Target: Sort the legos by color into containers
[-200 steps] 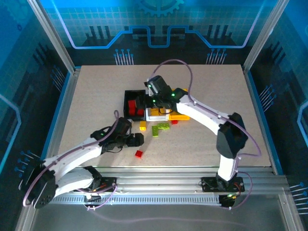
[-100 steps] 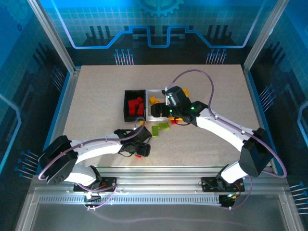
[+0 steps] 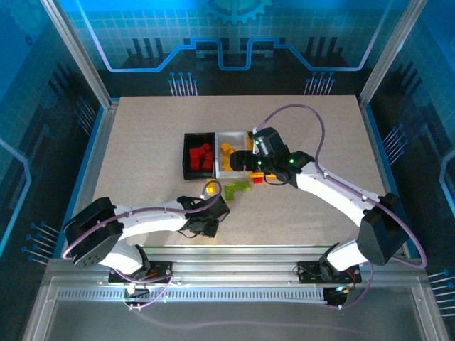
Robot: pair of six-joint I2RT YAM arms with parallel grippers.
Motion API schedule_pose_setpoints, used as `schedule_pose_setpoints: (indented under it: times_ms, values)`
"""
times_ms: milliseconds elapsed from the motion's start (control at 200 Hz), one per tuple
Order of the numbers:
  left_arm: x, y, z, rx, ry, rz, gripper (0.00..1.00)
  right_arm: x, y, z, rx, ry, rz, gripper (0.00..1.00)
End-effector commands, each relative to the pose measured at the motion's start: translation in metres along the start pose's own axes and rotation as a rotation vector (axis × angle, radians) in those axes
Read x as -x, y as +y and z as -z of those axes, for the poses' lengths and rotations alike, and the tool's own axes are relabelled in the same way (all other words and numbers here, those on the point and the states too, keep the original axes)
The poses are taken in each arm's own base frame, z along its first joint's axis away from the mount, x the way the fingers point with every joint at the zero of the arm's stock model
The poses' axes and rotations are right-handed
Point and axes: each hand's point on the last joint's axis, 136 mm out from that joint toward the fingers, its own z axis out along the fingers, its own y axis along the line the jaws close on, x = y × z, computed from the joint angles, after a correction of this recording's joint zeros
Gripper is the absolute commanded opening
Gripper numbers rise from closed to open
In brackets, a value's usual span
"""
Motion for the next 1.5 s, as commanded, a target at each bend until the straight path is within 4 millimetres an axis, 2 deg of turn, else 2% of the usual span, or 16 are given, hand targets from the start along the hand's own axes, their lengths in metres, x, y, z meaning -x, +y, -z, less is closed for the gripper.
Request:
schedule_pose_setpoints:
  times_ms: [0,115,225,355,520,620,775,911,1011,1116,1176,1316,1431,1496]
  values:
    - [0.001,0.007,0.001,0.057,-0.006,0.000,0.33,0.009,-0.001,0.009,0.019,-0.041,-0.027,0.82]
    - [0.012,0.010,0.013,0.060,-0.067,0.012,0.29,0.008,-0.004,0.011,0.015,-0.043,-0.036,0.82]
    - [0.042,0.010,0.044,0.034,-0.202,0.035,0.29,0.009,-0.006,0.014,0.011,-0.051,-0.040,0.81]
    - [0.094,0.019,0.081,-0.037,-0.349,0.131,0.30,0.008,-0.010,0.017,0.001,-0.054,-0.050,0.82]
    - [0.171,0.053,0.111,-0.044,-0.518,0.283,0.31,0.001,-0.019,0.016,-0.021,-0.039,-0.062,0.82]
    - [0.209,0.067,0.113,0.005,-0.557,0.317,0.32,-0.004,-0.024,0.017,-0.031,-0.032,-0.071,0.82]
    - [0.249,0.089,0.083,0.057,-0.510,0.380,0.30,-0.011,-0.027,0.023,-0.038,-0.023,-0.075,0.82]
    - [0.271,0.096,0.060,0.083,-0.474,0.399,0.29,-0.018,-0.031,0.027,-0.044,-0.015,-0.074,0.82]
    - [0.280,0.100,0.042,0.113,-0.437,0.403,0.29,-0.024,-0.035,0.030,-0.048,-0.009,-0.078,0.82]
    - [0.286,0.103,0.032,0.117,-0.421,0.416,0.30,-0.031,-0.038,0.032,-0.049,-0.006,-0.083,0.82]
    - [0.289,0.100,0.029,0.100,-0.417,0.418,0.37,-0.036,-0.041,0.032,-0.054,0.004,-0.087,0.82]
    - [0.294,0.089,0.034,0.036,-0.428,0.427,0.67,-0.047,-0.048,0.029,-0.068,0.021,-0.101,0.83]
    - [0.297,0.080,0.049,-0.019,-0.450,0.431,0.77,-0.050,-0.050,0.028,-0.074,0.023,-0.111,0.84]
    - [0.299,0.075,0.065,-0.066,-0.480,0.435,0.82,-0.050,-0.050,0.026,-0.076,0.027,-0.112,0.84]
